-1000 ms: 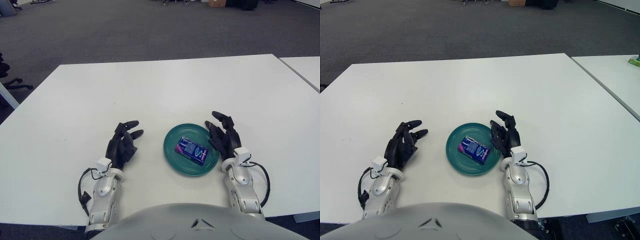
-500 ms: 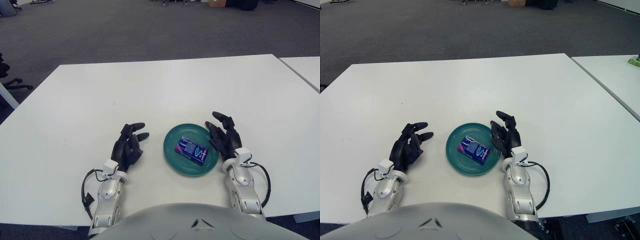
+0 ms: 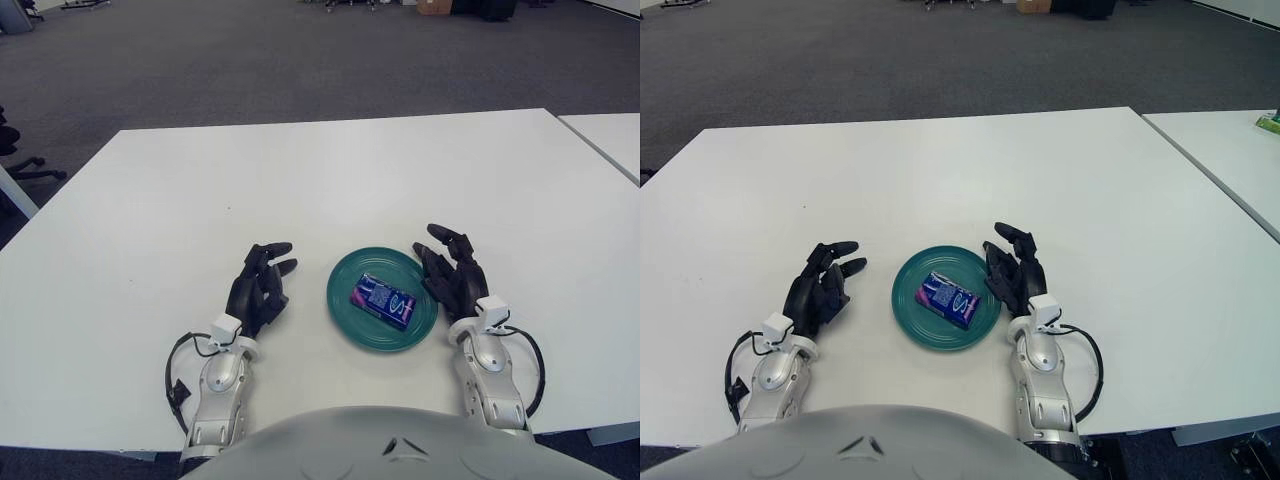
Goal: Put the gum into the plate.
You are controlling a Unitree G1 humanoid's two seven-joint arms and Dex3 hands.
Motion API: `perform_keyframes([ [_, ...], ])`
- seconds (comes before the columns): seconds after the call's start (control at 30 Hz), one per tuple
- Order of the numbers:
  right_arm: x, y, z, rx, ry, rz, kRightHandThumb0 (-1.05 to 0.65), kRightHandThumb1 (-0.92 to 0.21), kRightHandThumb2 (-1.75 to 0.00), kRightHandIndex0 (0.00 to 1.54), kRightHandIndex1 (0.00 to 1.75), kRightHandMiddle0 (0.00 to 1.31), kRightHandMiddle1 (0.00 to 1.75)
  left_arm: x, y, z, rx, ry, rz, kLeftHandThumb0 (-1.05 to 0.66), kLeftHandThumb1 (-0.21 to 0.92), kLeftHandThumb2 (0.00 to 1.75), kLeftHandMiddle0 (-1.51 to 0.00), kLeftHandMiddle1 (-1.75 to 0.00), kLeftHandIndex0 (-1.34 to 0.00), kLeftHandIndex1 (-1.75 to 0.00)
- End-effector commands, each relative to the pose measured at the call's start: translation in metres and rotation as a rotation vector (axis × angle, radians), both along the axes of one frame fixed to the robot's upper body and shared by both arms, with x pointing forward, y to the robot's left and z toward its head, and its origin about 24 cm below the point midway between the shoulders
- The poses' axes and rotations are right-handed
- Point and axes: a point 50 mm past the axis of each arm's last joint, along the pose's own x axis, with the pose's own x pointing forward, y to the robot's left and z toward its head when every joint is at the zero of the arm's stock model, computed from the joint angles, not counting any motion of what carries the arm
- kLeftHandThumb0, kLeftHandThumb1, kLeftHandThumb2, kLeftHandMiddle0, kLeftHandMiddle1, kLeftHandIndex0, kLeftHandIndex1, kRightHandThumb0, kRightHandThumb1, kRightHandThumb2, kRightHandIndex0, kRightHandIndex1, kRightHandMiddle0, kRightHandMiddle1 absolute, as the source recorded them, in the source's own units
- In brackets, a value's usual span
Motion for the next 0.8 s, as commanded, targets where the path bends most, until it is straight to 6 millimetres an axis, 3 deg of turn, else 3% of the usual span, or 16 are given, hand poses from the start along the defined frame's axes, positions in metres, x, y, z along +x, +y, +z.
perform_keyframes([
  [0.0,-0.0104,-0.0057,-0.0157,0.003,0.091,-0.027,-0.45,-0.84,-0.68,0.43,0.54,0.12,1.0,-0.0068,-0.0015,-0.0157,-0.007,0.092,-0.017,-0.77,0.92,0.85,-0.43,-0.72,-0.31,-1.09],
  [0.77,-0.0144,-0.0099,-0.015,-0.055,0.09,-0.031,-0.45,-0.91,-0.68,0.41,0.48,0.09,0.98,-0.0026,-0.0033,-0.0138,-0.053,0.08,0.038,-0.83,0.92,0.86,-0.47,-0.73,-0.34,-1.12],
])
